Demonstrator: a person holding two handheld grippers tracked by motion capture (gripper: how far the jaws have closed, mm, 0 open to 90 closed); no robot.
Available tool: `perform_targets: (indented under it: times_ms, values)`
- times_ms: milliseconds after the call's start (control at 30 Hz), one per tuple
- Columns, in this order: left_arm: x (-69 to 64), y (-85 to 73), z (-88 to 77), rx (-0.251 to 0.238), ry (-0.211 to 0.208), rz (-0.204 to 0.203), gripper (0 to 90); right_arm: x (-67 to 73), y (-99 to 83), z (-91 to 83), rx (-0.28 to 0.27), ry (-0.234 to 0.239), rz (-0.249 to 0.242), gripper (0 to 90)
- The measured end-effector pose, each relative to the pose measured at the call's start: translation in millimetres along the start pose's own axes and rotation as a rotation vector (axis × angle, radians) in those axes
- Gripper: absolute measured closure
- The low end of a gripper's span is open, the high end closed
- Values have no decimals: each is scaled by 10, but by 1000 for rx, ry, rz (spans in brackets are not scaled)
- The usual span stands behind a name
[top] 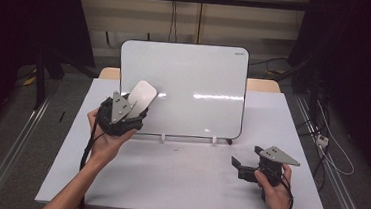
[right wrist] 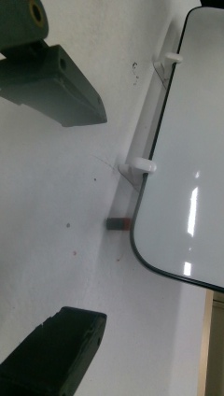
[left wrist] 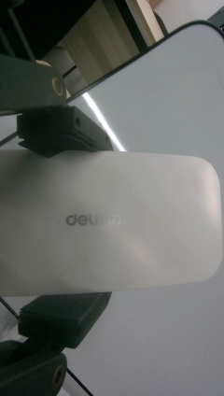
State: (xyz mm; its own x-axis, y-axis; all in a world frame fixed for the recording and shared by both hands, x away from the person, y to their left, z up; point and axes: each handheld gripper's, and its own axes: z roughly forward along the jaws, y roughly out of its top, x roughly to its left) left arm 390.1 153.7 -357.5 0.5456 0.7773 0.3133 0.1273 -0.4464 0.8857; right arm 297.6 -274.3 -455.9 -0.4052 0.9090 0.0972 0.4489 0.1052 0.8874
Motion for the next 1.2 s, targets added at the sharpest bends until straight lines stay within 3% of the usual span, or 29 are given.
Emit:
perform_targets:
  times_ms: [200,567,900,1200]
  values:
    - [56,-68,-52,0,12,-31,312,-12,-15,-9,1,0,1,46]
    - [17,-263,2,51,22,-21,312,-37,-36,-37,0,-1,15,46]
    - [-71,-369,235,102,21,23,312,-55,-54,-59,-1,-9,18,46]
    - [-194,-438,382,150,26,91,311,-46,-58,-65,2,-11,13,46]
